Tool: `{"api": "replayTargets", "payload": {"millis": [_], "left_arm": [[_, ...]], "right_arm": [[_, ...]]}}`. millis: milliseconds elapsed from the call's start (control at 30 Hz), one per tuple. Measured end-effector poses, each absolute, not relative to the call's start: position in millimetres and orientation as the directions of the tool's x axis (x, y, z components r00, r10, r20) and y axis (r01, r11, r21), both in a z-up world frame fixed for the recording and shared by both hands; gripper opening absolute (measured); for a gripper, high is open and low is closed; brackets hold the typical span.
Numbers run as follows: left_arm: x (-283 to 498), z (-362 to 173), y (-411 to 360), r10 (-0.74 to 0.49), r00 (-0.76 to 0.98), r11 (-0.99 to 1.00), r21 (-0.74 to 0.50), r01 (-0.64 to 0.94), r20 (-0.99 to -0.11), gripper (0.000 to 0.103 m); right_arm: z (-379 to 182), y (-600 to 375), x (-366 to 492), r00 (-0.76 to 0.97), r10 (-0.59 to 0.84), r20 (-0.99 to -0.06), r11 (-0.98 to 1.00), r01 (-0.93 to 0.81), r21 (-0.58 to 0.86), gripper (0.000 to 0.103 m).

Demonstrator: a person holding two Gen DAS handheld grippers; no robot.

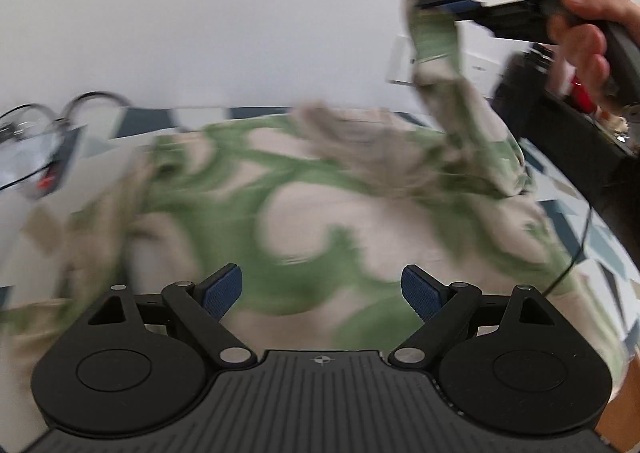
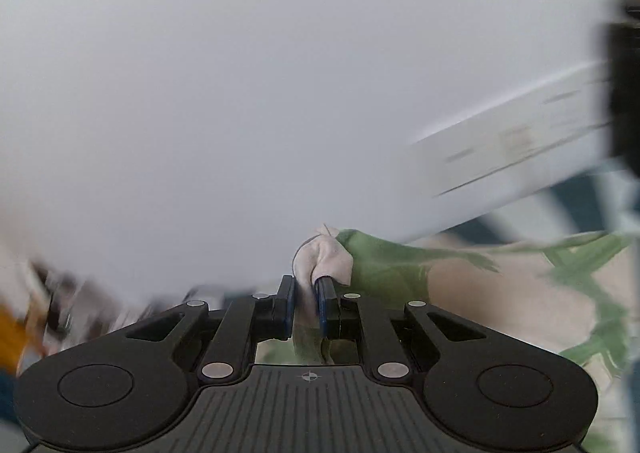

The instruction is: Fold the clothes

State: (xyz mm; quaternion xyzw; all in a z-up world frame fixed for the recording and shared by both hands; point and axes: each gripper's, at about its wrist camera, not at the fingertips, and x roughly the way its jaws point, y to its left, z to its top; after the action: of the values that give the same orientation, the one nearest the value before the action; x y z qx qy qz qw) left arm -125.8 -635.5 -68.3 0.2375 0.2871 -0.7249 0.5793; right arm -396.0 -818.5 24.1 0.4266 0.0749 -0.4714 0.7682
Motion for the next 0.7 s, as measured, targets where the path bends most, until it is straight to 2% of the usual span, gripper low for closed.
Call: {"api": "replayTargets", "payload": {"millis": [100,267,367,400,433,567,700], "left_arm": [[-93,-70,-637,-0.702,-0.193,-0.142,-0.131,0.981,-0.686,0.089],[-58,-78,-653,-0.681,-0.196,-0.142,-0.135,0.981,-0.706,0.089],[-57,-81,-672,-0.656,-0.256,-0.169,-0.193,0.967,-0.710,0.089],[-58,-82,-679,-0.647,-0.281,-0.180,-0.217,0.960,-0.709,0.089],[-60,-83,-686,-0.636,-0.307,-0.191,-0.241,0.952,-0.708,0.089],[-78,-93,-718,-0.590,-0.385,-0.198,-0.335,0.921,-0.710,0.089],[-82,-108,-754,-0.600,-0.348,-0.076,-0.381,0.921,-0.721,0.089]], "right_arm": [[4,-838,-319,0.604,-0.583,-0.543,0.248,0.769,0.589,0.011],[-55,-868,-253,0.596,-0.489,-0.637,0.186,0.784,0.592,0.011],[-79,-874,-247,0.555,-0.476,-0.682,0.127,0.811,0.571,0.024],[-83,-874,-248,0.536,-0.482,-0.693,0.106,0.821,0.561,0.039],[-81,-873,-255,0.518,-0.504,-0.692,0.089,0.828,0.554,0.046],[-64,-857,-298,0.485,-0.584,-0.651,0.067,0.828,0.557,0.048],[-46,-822,-381,0.320,-0.701,-0.637,-0.032,0.879,0.477,0.047]]}}
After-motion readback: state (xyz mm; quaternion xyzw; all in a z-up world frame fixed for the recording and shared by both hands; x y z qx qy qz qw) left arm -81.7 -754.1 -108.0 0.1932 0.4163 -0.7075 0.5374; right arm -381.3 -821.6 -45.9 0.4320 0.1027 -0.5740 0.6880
